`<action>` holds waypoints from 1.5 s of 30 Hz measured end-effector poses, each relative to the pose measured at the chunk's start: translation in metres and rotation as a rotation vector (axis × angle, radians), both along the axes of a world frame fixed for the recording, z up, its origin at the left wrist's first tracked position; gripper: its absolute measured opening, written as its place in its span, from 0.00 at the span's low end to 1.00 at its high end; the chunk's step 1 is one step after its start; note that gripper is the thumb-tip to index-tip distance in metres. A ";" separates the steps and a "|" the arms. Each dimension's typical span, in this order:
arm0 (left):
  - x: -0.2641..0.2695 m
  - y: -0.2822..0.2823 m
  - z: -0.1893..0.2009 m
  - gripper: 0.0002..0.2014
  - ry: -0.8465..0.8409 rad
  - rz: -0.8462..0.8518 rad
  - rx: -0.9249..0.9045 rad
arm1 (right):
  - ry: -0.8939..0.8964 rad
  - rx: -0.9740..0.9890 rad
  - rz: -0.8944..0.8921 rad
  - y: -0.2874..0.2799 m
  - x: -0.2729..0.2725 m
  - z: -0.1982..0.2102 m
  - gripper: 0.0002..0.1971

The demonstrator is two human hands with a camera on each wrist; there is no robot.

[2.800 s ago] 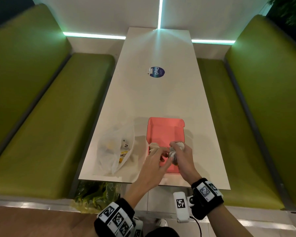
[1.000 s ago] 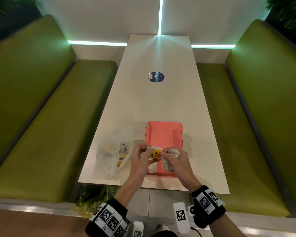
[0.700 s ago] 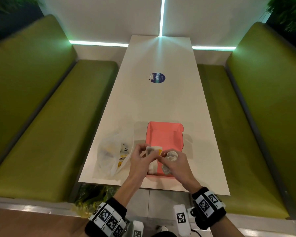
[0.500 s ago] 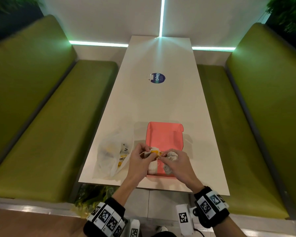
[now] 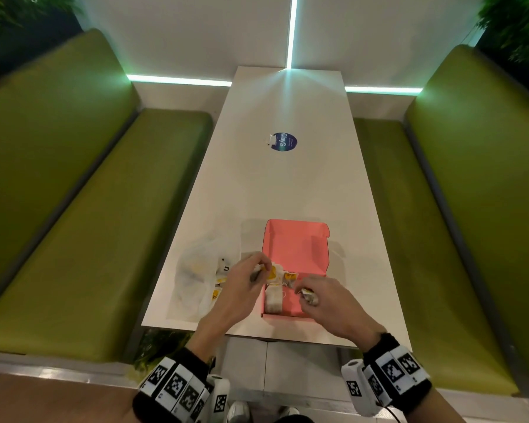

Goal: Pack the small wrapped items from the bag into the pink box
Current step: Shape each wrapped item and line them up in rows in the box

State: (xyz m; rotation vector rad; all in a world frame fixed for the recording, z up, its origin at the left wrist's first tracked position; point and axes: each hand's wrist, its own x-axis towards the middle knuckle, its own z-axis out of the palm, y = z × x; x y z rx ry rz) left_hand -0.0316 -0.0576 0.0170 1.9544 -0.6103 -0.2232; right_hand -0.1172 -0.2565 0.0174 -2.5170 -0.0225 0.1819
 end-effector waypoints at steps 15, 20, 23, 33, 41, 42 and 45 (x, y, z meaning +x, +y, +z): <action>-0.005 -0.005 0.006 0.05 0.090 0.104 -0.190 | -0.396 0.390 -0.318 0.043 0.012 -0.002 0.05; -0.006 0.002 0.008 0.04 0.117 -0.001 -0.117 | -0.346 0.514 -0.353 0.041 0.015 -0.004 0.04; -0.006 0.006 0.009 0.05 0.102 -0.054 -0.028 | -0.268 0.578 -0.323 0.036 0.014 0.006 0.04; -0.007 -0.002 0.016 0.04 0.271 0.150 -0.288 | -0.017 0.592 -0.207 0.030 0.005 0.003 0.03; -0.010 -0.002 0.018 0.07 0.465 0.157 -0.442 | -0.082 0.698 -0.304 0.025 0.006 0.002 0.03; -0.010 -0.003 0.017 0.07 0.483 0.165 -0.463 | -0.078 0.712 -0.294 0.026 0.005 0.002 0.04; -0.010 -0.006 0.015 0.07 0.539 0.193 -0.521 | -0.087 0.743 -0.263 0.031 0.003 0.003 0.06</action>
